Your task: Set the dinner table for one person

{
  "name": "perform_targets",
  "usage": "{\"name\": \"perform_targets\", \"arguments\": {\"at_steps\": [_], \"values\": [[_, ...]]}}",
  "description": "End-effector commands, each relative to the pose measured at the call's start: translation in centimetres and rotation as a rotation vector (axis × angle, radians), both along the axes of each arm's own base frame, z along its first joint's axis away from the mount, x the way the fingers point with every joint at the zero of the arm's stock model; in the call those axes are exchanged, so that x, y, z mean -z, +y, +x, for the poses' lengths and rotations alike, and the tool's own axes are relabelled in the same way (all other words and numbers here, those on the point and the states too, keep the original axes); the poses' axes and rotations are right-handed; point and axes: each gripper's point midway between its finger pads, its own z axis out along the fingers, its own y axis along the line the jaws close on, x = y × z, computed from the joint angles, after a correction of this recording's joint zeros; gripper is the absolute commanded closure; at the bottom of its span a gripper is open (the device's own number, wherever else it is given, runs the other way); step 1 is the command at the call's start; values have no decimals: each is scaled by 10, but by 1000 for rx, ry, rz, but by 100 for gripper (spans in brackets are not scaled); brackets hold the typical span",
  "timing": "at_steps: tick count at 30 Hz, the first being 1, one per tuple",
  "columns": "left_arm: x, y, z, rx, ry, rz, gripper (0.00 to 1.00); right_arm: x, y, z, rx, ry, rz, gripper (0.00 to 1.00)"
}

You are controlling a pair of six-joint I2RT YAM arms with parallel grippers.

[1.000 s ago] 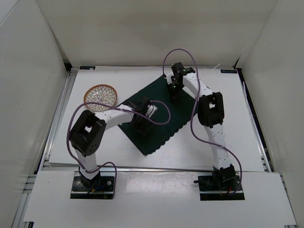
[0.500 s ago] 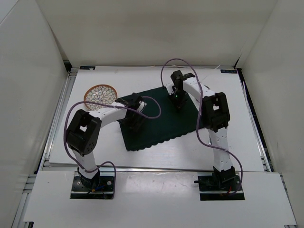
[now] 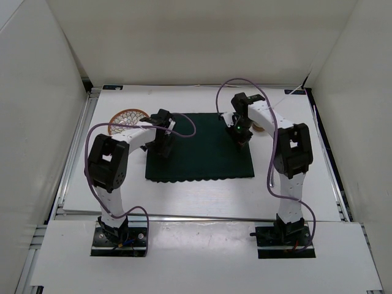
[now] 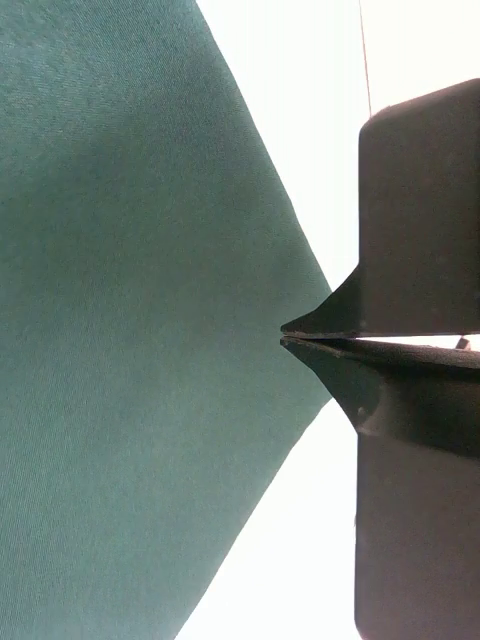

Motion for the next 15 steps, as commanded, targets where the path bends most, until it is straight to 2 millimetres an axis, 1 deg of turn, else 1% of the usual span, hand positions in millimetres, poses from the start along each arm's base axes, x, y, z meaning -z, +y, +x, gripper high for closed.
{"name": "perform_targets", "arguments": {"at_steps": [1,2,3,4,5,7,8,10,11,14,15], "values": [[2,-2,4,0,0,13,9,-21,6,-5,-17,-26,60,100],[2,-2,4,0,0,13,9,-22,5,-8,-17,-13,56,100],[6,-2,3,0,11,18,9,-30,10,-10,-27,-29,75,100],[4,-5,6,3,5,4,9,-33,10,-9,-28,-38,78,100],[4,-8,5,12,4,4,9,-33,14,-14,-40,-29,75,100],[1,-9,8,21,-3,3,9,-46,15,-14,-41,-60,97,100],[-1,-13,11,25,-7,-13,9,-47,20,-16,-51,-56,107,100],[5,-14,14,33,-2,-8,9,-56,20,-16,-52,-80,117,100],[4,-16,18,42,-6,-7,9,-53,19,-19,-52,-68,113,100],[10,-20,23,44,3,-13,10,-61,18,-22,-53,-87,120,100],[6,-22,28,44,-10,-18,10,-58,17,-24,-52,-77,116,100]]}}
